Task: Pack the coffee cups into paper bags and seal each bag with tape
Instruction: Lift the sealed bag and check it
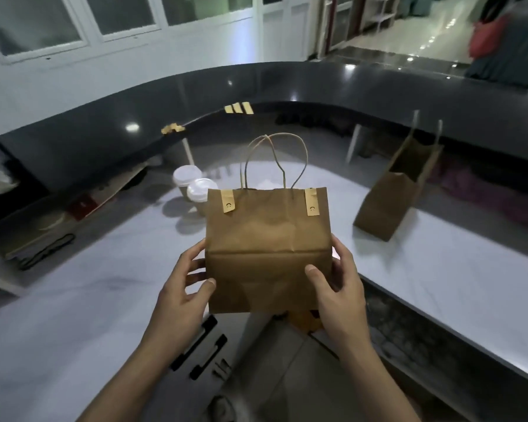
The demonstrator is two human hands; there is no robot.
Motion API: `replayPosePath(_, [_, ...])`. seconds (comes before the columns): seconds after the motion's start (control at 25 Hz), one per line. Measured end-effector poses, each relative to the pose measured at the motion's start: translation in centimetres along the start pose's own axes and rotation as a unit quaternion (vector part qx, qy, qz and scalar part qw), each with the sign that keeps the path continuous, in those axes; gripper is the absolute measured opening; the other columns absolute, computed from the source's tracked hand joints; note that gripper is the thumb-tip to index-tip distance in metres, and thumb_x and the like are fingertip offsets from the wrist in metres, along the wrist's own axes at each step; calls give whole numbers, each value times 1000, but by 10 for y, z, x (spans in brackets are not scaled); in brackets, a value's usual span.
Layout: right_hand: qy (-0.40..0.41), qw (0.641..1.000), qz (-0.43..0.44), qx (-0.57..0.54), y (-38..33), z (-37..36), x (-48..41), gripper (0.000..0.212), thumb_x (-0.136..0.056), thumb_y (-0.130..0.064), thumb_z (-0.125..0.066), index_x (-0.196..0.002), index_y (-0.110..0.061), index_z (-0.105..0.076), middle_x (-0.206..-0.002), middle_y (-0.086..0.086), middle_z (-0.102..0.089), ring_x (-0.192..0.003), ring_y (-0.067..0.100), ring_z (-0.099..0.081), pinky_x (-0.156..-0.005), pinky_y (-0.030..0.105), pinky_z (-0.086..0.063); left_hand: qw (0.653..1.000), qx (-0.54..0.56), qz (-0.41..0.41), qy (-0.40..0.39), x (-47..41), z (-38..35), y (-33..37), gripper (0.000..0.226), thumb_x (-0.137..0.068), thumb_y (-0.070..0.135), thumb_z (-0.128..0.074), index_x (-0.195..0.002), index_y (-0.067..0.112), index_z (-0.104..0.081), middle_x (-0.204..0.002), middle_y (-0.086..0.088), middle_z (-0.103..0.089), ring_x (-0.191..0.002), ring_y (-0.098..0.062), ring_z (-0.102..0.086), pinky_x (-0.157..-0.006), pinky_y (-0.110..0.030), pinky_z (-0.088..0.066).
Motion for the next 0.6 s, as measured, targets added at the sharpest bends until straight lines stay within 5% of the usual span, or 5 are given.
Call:
replayPosePath(0.36, [147,989,6,10,-12,176,36,55,-96,-27,-68,-135,-60,-47,-130,-15,-57,-114,-2,-57,-94,31,-54,986,36,-87,-136,25,-154,73,63,-99,4,-57,-139,50,-46,-127,16,-59,-117,-1,-57,-85,-19,-52])
replayPosePath(0.48, [194,981,10,21,-15,224,48,55,-96,-26,-68,-135,-58,-48,-129,-15,-58,-116,-2,-55,-99,39,-54,976,56,-104,-181,27,-203,91,61,-98,0,-57,-140,44,-47,-124,11,-60,-109,3,-60,-83,-13,-51])
replayPosePath(0.6, [246,969,14,18,-16,267,55,55,-95,-24,-69,-135,-57,-49,-128,-12,-61,-119,3,-57,-102,45,-53,965,65,-117,-225,29,-249,109,63,-98,4,-58,-136,53,-48,-123,11,-63,-107,-2,-64,-88,-23,-52])
Point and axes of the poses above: each hand's wrist, its own x-axis away from the middle knuckle, its own z-axis out of the back of the hand, y = z × x, the point moved 10 cm from there along -x, towards the middle knuckle
